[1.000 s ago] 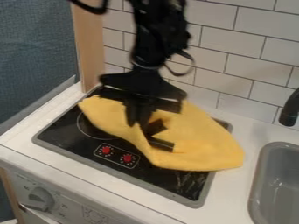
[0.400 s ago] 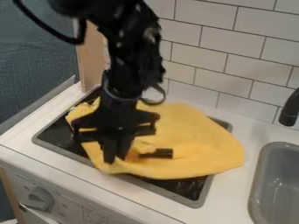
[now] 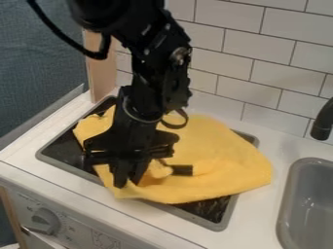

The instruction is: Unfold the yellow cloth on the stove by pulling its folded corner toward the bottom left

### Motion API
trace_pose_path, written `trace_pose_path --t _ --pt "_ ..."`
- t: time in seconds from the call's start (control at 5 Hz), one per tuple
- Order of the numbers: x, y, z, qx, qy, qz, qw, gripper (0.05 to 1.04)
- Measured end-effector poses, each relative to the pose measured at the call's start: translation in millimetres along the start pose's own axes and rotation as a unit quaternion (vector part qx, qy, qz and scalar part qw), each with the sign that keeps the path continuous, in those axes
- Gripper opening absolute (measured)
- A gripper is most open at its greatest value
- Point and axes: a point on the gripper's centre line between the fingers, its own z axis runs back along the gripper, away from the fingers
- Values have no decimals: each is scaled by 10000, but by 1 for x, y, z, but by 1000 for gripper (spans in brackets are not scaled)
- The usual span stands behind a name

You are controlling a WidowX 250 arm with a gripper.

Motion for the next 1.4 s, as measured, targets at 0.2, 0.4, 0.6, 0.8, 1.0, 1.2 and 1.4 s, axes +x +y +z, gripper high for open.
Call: trace_pose_path --t 0.2,0.4,0.6,0.8,1.0,1.2,1.4 --pt "-1 2 0 66 19 -183 9998 487" --pt "-2 1 5 -47 42 -339 9994 793" --pt "-11 -5 20 -273 4 -601 9978 1013" --pt "-14 -3 29 -391 77 -747 9964 1009" --pt "-16 -2 43 -694 67 -837 9940 1000" --pt "-19 0 56 -939 82 -849 9919 999" --pt "-15 0 72 -1217 -44 -784 9894 1000"
